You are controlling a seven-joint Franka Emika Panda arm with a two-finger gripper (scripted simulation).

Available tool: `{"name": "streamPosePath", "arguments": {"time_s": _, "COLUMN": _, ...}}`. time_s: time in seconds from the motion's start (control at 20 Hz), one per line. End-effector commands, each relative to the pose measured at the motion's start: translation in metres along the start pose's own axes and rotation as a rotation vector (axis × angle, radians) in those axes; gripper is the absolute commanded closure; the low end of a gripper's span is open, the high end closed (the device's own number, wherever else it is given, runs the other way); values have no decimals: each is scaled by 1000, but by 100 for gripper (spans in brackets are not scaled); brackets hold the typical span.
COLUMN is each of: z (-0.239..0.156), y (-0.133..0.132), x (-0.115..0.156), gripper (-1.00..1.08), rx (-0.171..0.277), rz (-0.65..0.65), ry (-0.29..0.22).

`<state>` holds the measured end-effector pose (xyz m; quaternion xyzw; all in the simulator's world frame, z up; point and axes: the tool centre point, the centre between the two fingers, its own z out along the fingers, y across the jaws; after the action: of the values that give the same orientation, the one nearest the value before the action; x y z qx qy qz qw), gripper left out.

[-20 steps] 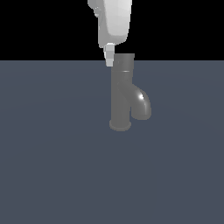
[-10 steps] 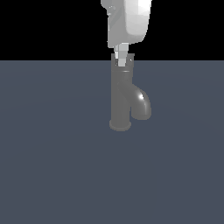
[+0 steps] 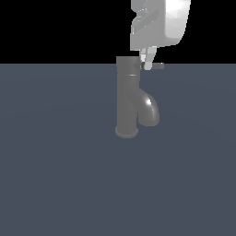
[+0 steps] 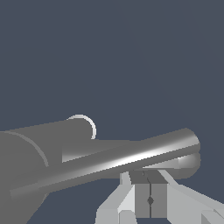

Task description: Turn on the faucet by rotating a designated handle.

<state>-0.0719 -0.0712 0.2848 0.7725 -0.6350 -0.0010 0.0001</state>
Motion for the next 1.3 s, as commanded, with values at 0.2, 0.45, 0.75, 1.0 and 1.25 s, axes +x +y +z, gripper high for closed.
{"name": "streamPosePath", "arguments": {"time_s": 0.2, "z": 0, "y": 4, "x": 46, "gripper": 108, "rx": 1, "rz": 31, "ry": 2}}
{"name": "streamPosePath", "arguments": {"time_s": 0.45, "z": 0, "y": -12, "x": 35, "gripper": 108, "rx": 1, "rz": 1, "ry": 0}}
{"name": "streamPosePath", "arguments": {"time_s": 0.75, "z": 0, "y": -26, "x": 52, "gripper": 108, "rx": 1, "rz": 8, "ry": 0}}
{"name": "streamPosePath", "arguments": {"time_s": 1.0, "z": 0, "y": -37, "x": 66, "gripper": 108, "rx": 1, "rz": 13, "ry": 1}}
{"name": "streamPosePath", "arguments": {"time_s": 1.25, "z": 0, "y": -48, "x": 80, "gripper": 108, "rx": 1, "rz": 18, "ry": 1}}
